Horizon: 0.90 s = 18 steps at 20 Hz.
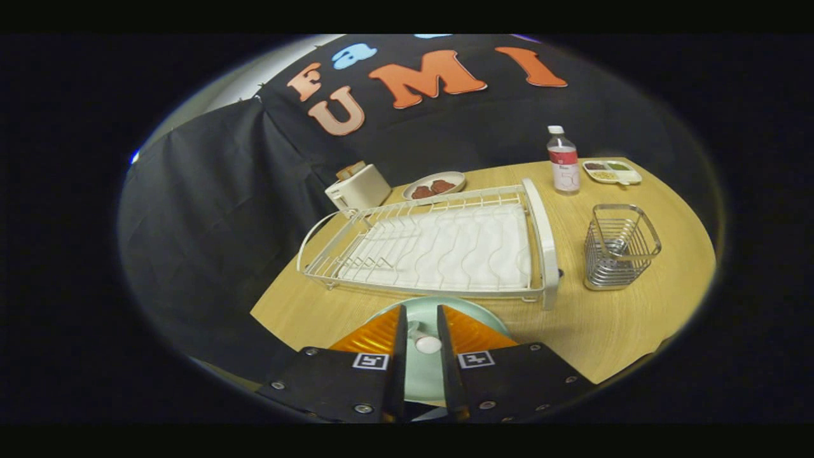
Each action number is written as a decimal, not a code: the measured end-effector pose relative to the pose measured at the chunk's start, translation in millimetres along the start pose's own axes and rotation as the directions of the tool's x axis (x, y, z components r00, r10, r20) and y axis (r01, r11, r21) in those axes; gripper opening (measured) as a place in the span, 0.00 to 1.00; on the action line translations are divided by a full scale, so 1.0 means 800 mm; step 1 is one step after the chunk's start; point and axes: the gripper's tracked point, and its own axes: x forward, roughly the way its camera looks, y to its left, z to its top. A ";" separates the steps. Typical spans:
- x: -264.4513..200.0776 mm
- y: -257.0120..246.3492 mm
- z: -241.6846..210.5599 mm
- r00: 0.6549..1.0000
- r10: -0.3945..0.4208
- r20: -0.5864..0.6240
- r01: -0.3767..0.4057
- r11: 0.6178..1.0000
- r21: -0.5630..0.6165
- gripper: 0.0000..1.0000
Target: Take the plate from the dish rack, then take the spoon from the basket and place it into the plate.
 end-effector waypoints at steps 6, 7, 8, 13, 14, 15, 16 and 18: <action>-0.014 -0.025 0.029 0.995 -0.078 0.061 0.078 0.997 0.002 0.63; -0.020 -0.028 0.042 0.992 -0.093 0.085 0.094 0.996 -0.007 0.68; -0.026 -0.030 0.056 0.988 -0.106 0.113 0.109 0.994 -0.023 0.71; -0.070 -0.030 0.139 0.951 -0.141 0.274 0.171 0.981 -0.089 0.86; -0.080 -0.028 0.156 0.940 -0.141 0.309 0.179 0.979 -0.096 0.87; -0.091 -0.027 0.172 0.929 -0.141 0.343 0.186 0.977 -0.101 0.88; -0.101 -0.024 0.188 0.916 -0.137 0.378 0.190 0.976 -0.105 0.89; -0.121 -0.019 0.218 0.887 -0.136 0.442 0.205 0.972 -0.114 0.91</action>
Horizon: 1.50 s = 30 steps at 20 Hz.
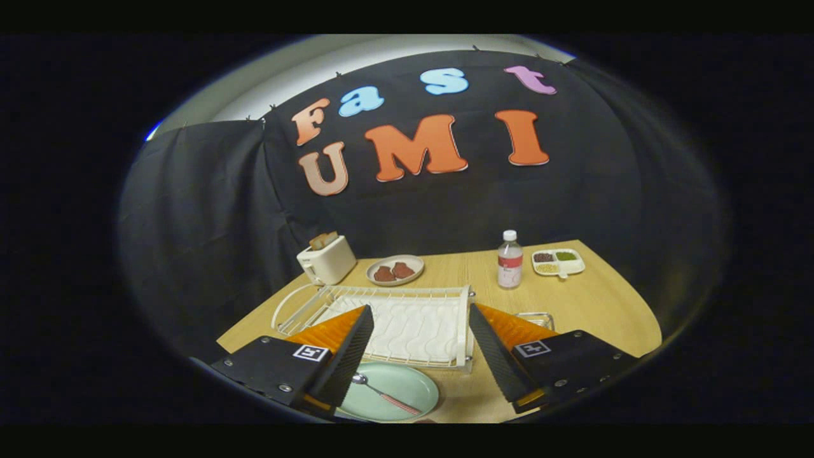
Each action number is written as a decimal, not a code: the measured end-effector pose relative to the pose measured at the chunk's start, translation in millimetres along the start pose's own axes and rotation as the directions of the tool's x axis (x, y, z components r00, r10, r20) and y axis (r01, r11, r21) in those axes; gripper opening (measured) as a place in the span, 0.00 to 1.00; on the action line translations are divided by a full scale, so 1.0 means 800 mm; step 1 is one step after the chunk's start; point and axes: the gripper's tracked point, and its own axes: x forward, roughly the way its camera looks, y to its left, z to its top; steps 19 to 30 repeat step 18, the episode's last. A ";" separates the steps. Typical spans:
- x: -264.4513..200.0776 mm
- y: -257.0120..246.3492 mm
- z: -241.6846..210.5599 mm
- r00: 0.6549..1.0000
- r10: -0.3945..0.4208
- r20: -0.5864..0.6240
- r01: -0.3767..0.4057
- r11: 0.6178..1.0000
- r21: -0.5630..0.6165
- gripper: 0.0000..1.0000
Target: Take the plate from the dish rack, then take the spoon from the basket and place it into the plate.
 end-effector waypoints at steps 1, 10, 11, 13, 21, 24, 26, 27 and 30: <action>-0.001 -0.001 0.016 1.000 -0.007 0.030 0.008 1.000 -0.012 0.92; -0.027 -0.012 0.112 0.958 -0.066 0.278 0.105 0.986 -0.126 0.94; -0.028 -0.016 0.115 0.954 -0.082 0.290 0.124 0.984 -0.131 0.95; -0.028 -0.021 0.120 0.943 -0.101 0.316 0.152 0.978 -0.140 0.96; -0.020 -0.022 0.123 0.940 -0.118 0.320 0.167 0.978 -0.129 0.96; -0.020 -0.022 0.123 0.940 -0.118 0.320 0.167 0.978 -0.129 0.96; -0.020 -0.022 0.123 0.940 -0.118 0.320 0.167 0.978 -0.129 0.96; -0.020 -0.022 0.123 0.940 -0.118 0.320 0.167 0.978 -0.129 0.96; -0.020 -0.022 0.123 0.940 -0.118 0.320 0.167 0.978 -0.129 0.96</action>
